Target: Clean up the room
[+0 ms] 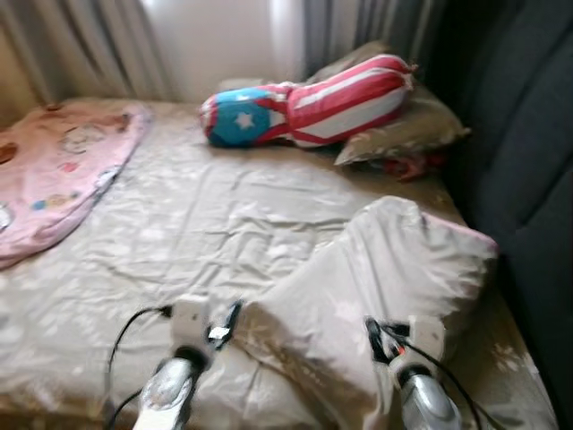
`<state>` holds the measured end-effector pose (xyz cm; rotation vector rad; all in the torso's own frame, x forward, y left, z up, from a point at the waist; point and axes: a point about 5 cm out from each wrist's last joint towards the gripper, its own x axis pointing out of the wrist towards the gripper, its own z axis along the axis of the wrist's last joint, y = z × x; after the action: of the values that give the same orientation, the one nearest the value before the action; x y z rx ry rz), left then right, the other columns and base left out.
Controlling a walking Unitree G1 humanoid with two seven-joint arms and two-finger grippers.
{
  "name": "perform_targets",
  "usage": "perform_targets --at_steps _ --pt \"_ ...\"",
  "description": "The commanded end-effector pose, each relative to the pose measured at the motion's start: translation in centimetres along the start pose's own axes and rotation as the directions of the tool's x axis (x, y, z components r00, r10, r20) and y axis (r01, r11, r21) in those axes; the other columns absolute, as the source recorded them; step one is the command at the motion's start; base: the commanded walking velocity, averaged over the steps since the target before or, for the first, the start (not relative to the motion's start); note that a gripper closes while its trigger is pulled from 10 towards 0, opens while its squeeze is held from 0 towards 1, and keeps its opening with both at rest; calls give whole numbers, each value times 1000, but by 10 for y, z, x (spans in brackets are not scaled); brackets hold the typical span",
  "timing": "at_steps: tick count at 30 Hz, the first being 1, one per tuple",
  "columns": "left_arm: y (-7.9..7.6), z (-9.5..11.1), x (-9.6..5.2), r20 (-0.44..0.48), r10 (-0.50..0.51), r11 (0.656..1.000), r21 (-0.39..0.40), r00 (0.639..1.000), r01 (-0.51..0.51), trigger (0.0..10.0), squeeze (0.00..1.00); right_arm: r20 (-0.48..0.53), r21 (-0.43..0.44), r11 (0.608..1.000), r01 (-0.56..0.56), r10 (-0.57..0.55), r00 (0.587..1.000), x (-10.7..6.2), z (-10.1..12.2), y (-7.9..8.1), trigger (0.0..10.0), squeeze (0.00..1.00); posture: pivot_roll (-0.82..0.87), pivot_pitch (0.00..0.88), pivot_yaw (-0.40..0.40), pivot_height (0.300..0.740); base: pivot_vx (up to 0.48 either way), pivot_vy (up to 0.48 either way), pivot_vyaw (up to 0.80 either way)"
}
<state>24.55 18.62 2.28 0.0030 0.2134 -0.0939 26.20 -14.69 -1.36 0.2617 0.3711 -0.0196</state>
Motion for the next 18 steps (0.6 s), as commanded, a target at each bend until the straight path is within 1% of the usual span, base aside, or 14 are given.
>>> perform_targets --at_steps 1,2,4,5,8,13,16,17,18 --pt "-5 6 5 16 -19 1000 -6 1000 19 10000 0 -58 75 996 57 -52 997 -5 -11 -13 10000 208 -29 6 0 657 0 0 0" --pt "-6 6 5 17 -20 1000 -6 1000 21 10000 0 -68 94 994 56 -50 996 -4 -12 -14 10000 1000 -28 7 1 657 0 0 0" --pt "-6 6 5 17 -22 1000 -5 1000 22 10000 0 -89 98 993 60 -51 995 -4 -13 -15 10000 1000 -26 9 2 657 0 0 0" --pt "-6 6 5 18 -23 1000 -4 1000 23 10000 0 -118 86 990 108 -97 988 -4 -16 -21 10000 1000 -21 12 5 657 0 0 0" --pt "-5 7 3 17 -26 1000 -1 1000 26 10000 0 -139 107 982 158 -142 980 -4 -17 -27 10000 1000 -15 15 7 657 0 0 0" --pt "-2 7 0 16 -25 1000 7 1000 25 10000 0 -151 184 968 172 -145 978 -2 -17 -27 10000 1000 -5 23 12 657 0 0 0" --pt "0 7 -4 15 -28 1000 14 1000 28 10000 0 -172 204 959 198 -164 971 0 -17 -27 10000 1000 11 37 16 657 0 0 0" --pt "0 8 -5 17 -29 999 17 999 29 10000 0 -197 239 950 203 -157 968 1 -19 -26 10000 0 16 41 18 657 0 0 0" --pt "0 9 -5 18 -30 999 18 999 29 10000 0 -204 263 945 196 -144 968 1 -19 -25 10000 0 19 43 19 657 0 0 0"
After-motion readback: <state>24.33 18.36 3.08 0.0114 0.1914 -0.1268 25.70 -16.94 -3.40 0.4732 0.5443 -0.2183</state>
